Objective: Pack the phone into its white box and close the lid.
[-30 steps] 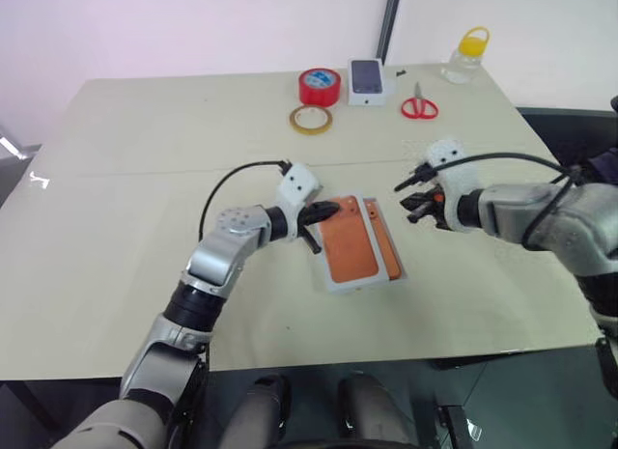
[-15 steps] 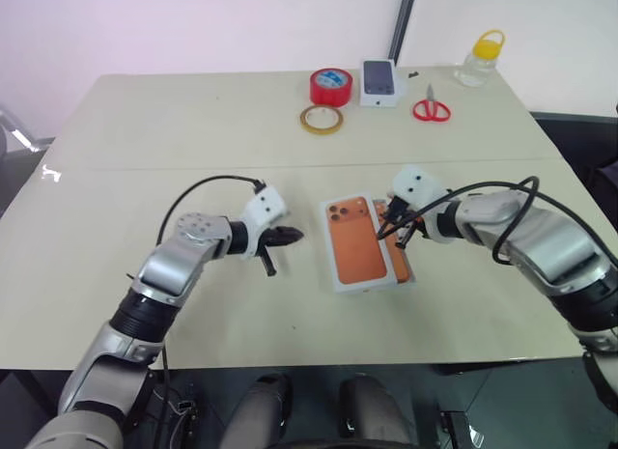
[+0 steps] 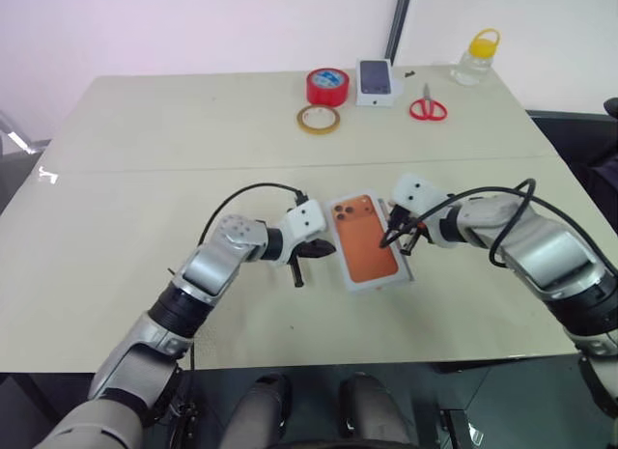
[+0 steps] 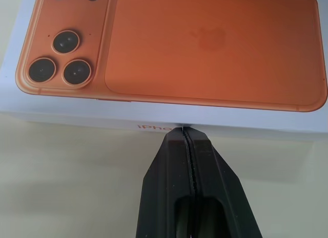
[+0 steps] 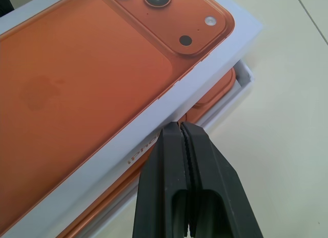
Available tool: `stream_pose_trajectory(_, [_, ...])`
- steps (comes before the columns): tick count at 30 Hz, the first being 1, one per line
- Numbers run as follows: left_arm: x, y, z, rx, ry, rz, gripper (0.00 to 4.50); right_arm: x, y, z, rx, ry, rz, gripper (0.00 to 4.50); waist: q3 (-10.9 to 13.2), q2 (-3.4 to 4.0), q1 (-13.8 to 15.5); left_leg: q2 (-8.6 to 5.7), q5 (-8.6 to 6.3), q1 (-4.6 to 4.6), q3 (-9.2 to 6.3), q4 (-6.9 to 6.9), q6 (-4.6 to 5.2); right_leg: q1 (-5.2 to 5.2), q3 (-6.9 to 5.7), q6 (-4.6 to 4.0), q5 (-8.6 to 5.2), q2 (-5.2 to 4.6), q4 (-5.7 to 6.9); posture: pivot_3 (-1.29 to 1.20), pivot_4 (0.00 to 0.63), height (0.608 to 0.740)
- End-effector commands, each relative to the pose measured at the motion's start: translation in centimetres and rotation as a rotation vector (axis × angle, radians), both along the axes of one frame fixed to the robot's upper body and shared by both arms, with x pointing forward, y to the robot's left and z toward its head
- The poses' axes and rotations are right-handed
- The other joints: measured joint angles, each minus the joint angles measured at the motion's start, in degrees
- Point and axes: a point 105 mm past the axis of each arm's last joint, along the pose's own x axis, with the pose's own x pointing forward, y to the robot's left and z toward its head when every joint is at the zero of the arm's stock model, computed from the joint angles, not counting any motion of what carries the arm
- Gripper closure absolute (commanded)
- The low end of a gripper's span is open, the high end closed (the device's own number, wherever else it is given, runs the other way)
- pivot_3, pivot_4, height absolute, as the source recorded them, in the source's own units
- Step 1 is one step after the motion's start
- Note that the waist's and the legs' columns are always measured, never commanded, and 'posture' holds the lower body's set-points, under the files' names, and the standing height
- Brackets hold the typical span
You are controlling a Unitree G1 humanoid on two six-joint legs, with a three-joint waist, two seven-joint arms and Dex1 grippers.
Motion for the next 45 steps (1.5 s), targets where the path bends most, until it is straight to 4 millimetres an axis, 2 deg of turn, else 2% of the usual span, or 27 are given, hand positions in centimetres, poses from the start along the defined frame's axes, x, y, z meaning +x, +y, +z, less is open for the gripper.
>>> stream_pose_trajectory(1, [0.2, -1.3, 2.0, -0.041, -0.081, -0.037, 4.5, -0.4, 0.6, 1.2, 0.015, -0.035, 0.036, 4.45, 0.0, 0.0, 0.0, 0.0, 0.0, 0.0, 0.0, 0.0, 0.0, 0.0, 0.0, 0.0, 0.0, 0.0, 0.0, 0.0, 0.15, 0.74])
stream_pose_trajectory(9, [0.2, -2.0, 3.1, -0.089, -0.097, -0.039, 4.5, -0.8, 0.1, 0.7, 0.008, -0.016, 0.017, 4.45, 0.0, 0.0, 0.0, 0.0, 0.0, 0.0, 0.0, 0.0, -0.01, 0.0, 0.0, 0.0, 0.0, 0.0, 0.01, 0.0, 0.15, 0.74])
stream_pose_trajectory(28, [0.7, -1.9, 3.1, -0.105, -0.093, 0.0, 4.5, -1.0, 0.0, -0.2, 0.016, 0.01, 0.001, 4.45, 0.0, 0.0, -0.1, 0.0, 0.01, 0.0, 0.0, 0.01, -0.02, 0.0, 0.0, 0.0, 0.0, 0.0, 0.02, 0.0, 0.15, 0.74])
stream_pose_trajectory(45, [0.1, -2.6, 2.9, -0.129, -0.071, -0.012, 4.5, -0.7, -0.6, -0.5, 0.015, 0.01, -0.029, 4.45, 0.0, 0.0, -0.1, 0.0, 0.01, 0.0, 0.0, 0.02, -0.02, 0.0, 0.0, 0.0, 0.0, 0.0, 0.03, 0.0, 0.15, 0.74])
